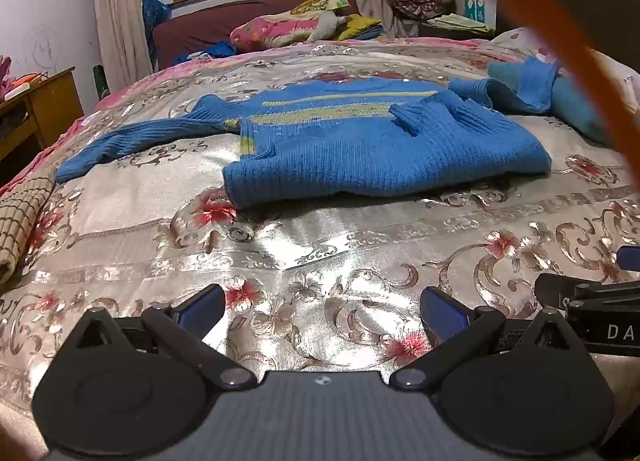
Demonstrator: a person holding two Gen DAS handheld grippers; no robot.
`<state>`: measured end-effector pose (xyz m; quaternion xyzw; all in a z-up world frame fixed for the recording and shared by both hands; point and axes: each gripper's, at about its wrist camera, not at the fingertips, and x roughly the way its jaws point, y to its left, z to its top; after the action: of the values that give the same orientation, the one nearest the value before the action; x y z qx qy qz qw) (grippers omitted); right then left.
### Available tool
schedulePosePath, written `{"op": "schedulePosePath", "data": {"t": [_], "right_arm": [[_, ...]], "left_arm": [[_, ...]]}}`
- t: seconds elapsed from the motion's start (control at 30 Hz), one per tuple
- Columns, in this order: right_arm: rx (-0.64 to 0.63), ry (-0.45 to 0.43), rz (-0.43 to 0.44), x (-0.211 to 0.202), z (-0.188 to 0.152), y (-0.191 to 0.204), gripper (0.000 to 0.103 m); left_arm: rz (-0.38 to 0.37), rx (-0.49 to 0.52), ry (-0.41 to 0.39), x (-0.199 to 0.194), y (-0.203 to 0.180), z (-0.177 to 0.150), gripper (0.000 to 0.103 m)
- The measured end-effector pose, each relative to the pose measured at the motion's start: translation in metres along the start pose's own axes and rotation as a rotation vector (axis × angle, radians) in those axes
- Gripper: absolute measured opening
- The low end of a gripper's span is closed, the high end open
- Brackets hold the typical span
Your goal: Fold small clothes
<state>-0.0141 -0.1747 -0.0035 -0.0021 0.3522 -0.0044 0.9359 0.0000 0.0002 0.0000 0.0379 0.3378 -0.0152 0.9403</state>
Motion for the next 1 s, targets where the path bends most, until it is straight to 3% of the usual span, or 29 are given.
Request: {"op": "schedulePosePath", "data": {"t": [1.0], "right_arm": [[-0.008, -0.007, 0.004, 0.0010, -0.0022, 0.0021, 0.096]], "left_arm": [[-0.008, 0.001, 0.017, 0.0031, 0.0009, -0.0017, 0.103]]}}
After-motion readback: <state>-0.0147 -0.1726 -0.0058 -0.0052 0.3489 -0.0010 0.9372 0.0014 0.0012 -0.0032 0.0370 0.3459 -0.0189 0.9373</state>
